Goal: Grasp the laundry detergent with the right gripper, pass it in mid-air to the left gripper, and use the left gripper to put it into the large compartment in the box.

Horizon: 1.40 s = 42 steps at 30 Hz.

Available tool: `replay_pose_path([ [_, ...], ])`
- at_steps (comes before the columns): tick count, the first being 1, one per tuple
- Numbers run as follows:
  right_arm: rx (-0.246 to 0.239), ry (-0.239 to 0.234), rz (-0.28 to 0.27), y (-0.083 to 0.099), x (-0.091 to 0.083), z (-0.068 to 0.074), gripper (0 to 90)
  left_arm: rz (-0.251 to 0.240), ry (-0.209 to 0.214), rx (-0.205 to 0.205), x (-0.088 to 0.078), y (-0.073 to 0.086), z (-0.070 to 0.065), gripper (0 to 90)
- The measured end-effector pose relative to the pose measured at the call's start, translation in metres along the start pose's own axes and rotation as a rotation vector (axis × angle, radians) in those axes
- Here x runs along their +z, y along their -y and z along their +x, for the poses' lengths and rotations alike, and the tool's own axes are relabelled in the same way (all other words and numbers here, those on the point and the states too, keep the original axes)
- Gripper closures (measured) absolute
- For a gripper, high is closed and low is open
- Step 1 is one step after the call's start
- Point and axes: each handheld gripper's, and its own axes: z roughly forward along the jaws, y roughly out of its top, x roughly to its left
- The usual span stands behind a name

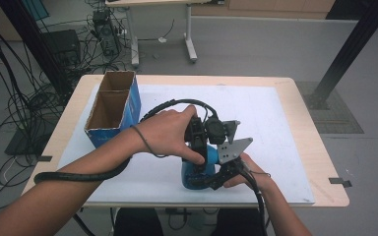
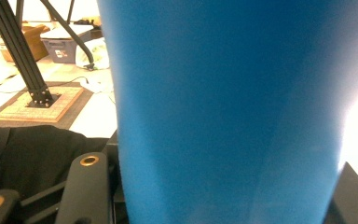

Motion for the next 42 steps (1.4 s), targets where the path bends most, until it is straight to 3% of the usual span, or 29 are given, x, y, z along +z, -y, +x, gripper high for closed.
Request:
replay_pose_path([
  [42, -0.008, 0.002, 0.004, -0.0016, 0.0021, 0.0009, 42.1, 0.001, -0.002, -0.008, 0.0001, 0.0022, -0.0013, 36.9],
])
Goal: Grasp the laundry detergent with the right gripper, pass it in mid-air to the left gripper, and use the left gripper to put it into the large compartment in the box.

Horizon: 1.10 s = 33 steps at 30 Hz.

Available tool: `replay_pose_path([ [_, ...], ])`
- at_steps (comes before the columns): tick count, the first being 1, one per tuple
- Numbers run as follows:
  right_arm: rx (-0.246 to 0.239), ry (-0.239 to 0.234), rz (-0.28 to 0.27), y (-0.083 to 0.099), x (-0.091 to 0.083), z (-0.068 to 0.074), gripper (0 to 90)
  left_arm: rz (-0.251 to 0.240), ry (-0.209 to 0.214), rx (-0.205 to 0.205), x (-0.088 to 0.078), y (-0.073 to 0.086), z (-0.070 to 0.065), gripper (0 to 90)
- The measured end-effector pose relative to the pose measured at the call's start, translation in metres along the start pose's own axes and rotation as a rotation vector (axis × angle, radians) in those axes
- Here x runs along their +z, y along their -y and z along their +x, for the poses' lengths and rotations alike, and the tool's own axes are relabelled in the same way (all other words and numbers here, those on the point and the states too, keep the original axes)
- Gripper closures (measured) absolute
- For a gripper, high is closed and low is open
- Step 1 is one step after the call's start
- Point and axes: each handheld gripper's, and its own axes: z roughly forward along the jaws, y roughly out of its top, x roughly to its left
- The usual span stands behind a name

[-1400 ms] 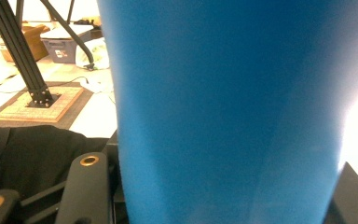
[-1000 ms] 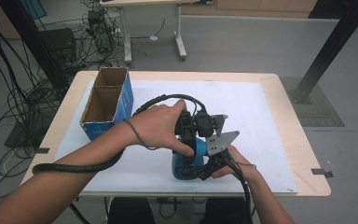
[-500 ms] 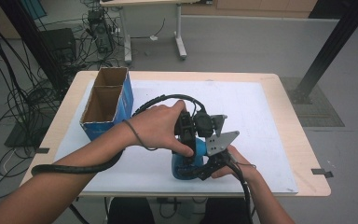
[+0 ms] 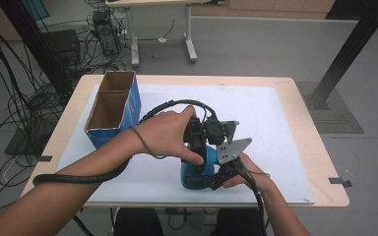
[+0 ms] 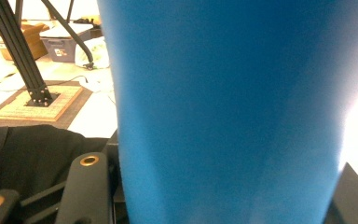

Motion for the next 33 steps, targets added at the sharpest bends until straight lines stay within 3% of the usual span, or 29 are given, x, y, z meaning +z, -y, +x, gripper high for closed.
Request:
replay_pose_path([
  [33, -0.004, -0.006, -0.006, 0.0002, 0.0017, -0.0001, 42.1, 0.001, 0.001, -0.014, -0.0008, 0.0011, -0.0019, 37.0],
])
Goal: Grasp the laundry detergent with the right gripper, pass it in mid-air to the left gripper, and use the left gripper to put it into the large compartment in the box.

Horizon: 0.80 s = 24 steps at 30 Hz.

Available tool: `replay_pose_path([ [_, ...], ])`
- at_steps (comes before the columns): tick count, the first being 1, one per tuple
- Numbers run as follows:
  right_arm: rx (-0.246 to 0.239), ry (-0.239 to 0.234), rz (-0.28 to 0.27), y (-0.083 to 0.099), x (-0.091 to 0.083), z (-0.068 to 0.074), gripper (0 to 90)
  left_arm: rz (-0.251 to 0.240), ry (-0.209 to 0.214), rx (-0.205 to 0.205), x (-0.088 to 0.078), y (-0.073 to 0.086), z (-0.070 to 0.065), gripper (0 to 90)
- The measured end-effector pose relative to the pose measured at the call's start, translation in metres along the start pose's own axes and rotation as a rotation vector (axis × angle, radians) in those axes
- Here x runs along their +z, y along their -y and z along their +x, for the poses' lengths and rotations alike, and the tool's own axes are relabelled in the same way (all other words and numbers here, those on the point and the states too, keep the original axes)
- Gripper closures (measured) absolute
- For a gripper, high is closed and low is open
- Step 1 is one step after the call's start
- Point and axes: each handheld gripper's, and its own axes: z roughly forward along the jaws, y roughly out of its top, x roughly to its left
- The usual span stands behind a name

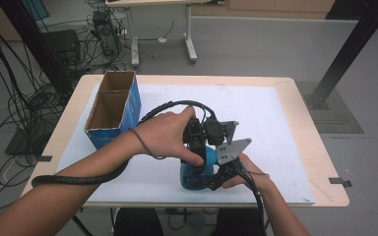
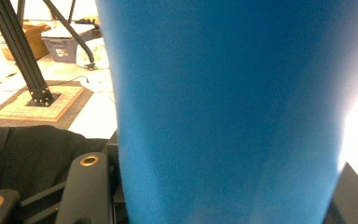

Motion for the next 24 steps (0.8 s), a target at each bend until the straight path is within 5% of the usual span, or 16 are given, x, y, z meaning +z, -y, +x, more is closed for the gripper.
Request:
replay_pose_path([
  [24, -0.001, 0.002, -0.027, 0.0041, -0.0001, 0.0007, 41.5, 0.008, -0.008, -0.004, -0.0034, -0.0036, -0.0029, 37.3],
])
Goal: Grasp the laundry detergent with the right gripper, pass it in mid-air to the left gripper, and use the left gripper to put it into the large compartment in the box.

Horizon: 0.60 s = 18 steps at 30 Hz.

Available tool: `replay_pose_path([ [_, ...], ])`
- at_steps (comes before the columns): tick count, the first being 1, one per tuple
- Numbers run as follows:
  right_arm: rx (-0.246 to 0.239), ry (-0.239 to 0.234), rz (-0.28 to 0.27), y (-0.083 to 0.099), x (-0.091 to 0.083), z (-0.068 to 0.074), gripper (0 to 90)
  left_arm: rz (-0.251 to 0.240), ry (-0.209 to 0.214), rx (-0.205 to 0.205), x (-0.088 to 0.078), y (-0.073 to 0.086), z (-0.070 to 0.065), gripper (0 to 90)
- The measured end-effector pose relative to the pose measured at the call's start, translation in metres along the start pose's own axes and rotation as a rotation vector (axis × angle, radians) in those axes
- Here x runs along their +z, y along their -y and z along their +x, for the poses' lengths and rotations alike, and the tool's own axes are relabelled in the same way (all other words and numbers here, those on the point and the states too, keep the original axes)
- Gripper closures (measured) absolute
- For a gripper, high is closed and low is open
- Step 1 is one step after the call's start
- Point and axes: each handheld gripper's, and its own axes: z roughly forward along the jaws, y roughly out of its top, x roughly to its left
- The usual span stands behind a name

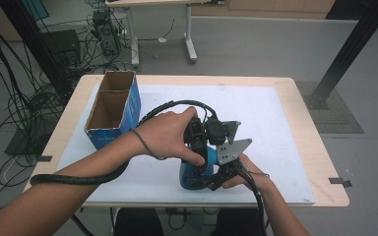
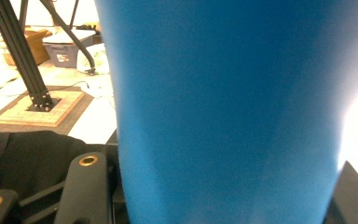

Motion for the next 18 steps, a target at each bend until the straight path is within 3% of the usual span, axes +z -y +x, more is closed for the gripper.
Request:
replay_pose_path([
  [11, 0.010, 0.020, -0.026, 0.005, -0.003, 0.003, 32.2, 0.012, 0.004, -0.010, 0.004, -0.003, 0.003, 37.4],
  [17, 0.076, 0.022, -0.024, 0.011, -0.004, 0.002, 19.8, 0.015, 0.000, -0.013, 0.005, -0.002, 0.003, 37.4],
  [18, 0.085, 0.029, -0.019, 0.011, -0.004, 0.003, 16.7, -0.002, -0.003, -0.011, 0.005, 0.001, 0.003, 37.4],
])
